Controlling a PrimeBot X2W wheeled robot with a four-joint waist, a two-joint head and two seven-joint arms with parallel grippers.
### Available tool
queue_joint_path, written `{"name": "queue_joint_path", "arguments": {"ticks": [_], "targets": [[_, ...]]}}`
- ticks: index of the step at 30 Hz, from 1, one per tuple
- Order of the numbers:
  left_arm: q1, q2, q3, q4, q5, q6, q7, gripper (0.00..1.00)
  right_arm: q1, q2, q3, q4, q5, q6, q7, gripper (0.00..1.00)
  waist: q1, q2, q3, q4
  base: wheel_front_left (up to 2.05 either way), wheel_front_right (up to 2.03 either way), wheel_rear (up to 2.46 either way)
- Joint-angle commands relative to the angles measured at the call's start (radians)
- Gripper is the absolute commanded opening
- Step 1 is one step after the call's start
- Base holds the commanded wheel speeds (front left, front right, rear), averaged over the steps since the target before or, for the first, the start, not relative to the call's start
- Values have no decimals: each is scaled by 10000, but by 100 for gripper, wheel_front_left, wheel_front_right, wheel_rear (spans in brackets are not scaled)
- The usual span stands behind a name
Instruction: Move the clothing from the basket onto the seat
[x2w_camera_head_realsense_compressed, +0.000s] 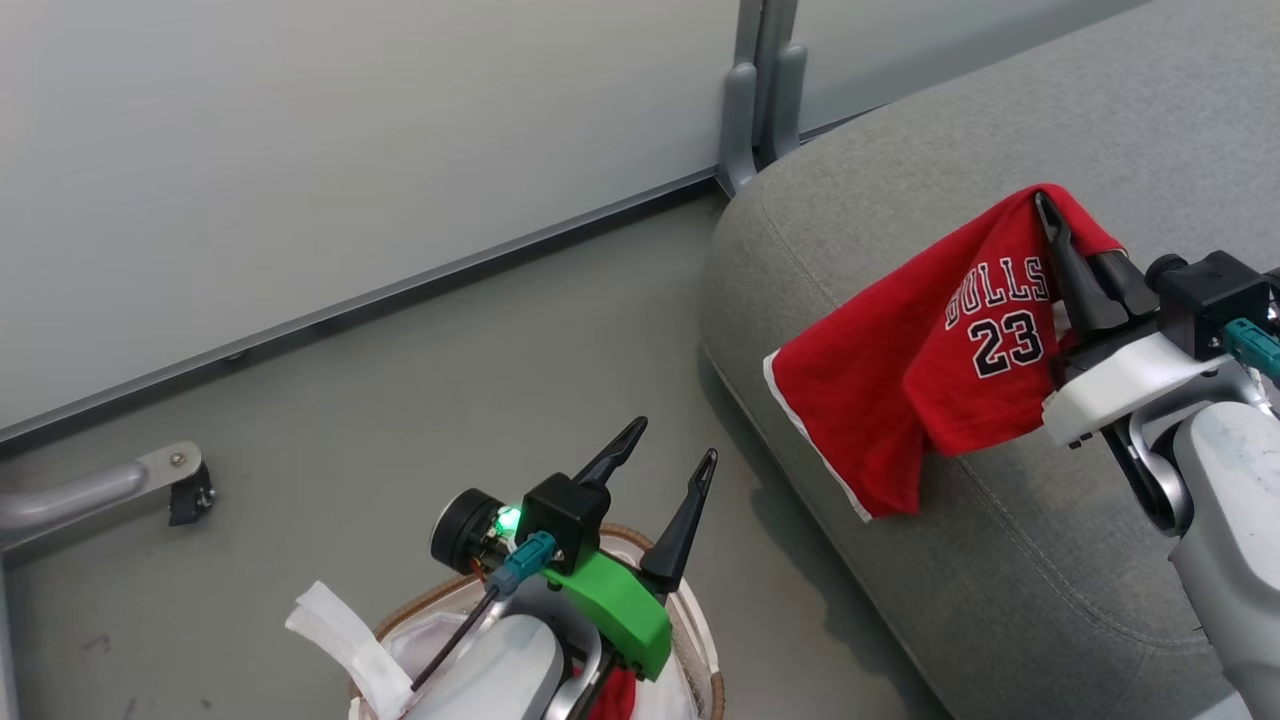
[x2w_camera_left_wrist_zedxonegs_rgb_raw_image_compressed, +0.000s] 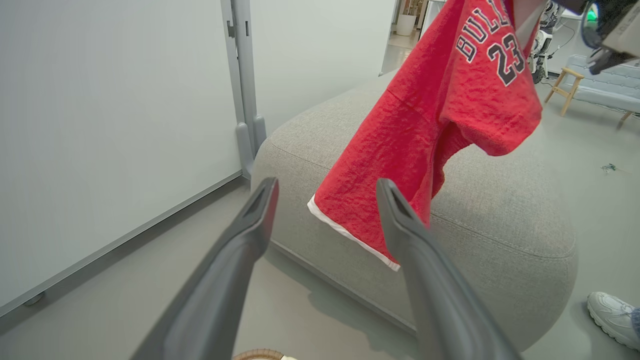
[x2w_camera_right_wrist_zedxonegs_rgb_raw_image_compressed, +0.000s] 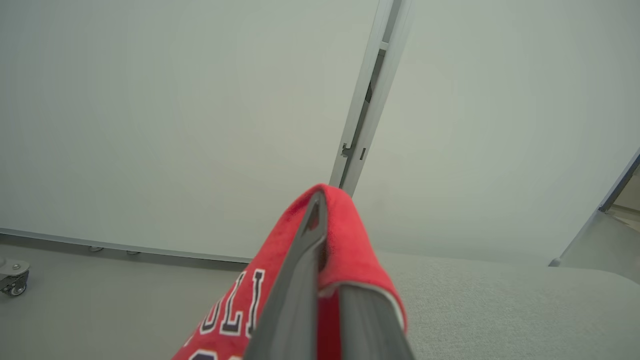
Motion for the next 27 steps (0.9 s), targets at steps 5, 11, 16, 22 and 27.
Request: {"name": "queue_joint_path", "arguments": {"ticks": [5, 11, 16, 22, 27], "targets": [[-311, 39, -224, -61, -21, 5, -9, 100, -164, -24, -162, 55, 59, -10, -24, 0, 0, 0, 696, -734, 0, 0, 0], [-528, 38, -360, 40, 98, 29, -9, 100, -486, -155, -130, 201, -33, -10, -24, 0, 0, 0, 1140, -657, 0, 0, 0], [-796, 41, -247, 226, 265, 17, -9, 100, -1507, -546, 67, 384, -148, -10, -24, 0, 0, 0, 1731, -392, 0, 0, 0], [-1300, 182, -81, 183, 601, -34, -9, 100, -3715, -1536, 370, 871, -159, -12, -24, 0, 0, 0, 2764, 105, 0, 0, 0], [-1791, 292, 119, -101, 795, 3, -9, 100, -5914, -2483, 566, 1541, -92, -10, 61, 0, 0, 0, 3732, 559, 0, 0, 0]]}}
